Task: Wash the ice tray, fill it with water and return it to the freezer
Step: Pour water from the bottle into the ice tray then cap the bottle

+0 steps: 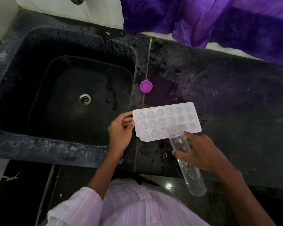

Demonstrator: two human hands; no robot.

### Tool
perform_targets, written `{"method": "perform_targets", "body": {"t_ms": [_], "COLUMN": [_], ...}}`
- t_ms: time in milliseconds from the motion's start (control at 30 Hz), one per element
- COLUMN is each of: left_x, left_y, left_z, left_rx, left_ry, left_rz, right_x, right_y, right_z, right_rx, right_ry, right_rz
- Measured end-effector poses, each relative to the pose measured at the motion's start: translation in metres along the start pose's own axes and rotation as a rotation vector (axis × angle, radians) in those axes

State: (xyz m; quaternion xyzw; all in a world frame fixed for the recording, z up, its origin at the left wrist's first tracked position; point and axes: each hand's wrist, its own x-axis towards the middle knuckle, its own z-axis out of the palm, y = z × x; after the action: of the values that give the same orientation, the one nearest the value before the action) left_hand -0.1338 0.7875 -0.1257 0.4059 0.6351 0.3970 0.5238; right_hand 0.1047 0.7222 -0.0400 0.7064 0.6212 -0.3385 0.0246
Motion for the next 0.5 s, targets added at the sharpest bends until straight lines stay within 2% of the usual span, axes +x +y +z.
{"method": "perform_targets", "body": {"t_ms": [500], "left_x": [0.0009], "left_y": [-0.0011], "left_z": [0.0001], "left_rx": [0.0], "left_ry": [-0.003], "left_rz": [-0.006], "right_x": [-0.0046], "right_y": [-0.0002], "right_z": [0.0074], "right_rx": [-0.03], "right_ry": [-0.04], "right_rz": [0.058]}}
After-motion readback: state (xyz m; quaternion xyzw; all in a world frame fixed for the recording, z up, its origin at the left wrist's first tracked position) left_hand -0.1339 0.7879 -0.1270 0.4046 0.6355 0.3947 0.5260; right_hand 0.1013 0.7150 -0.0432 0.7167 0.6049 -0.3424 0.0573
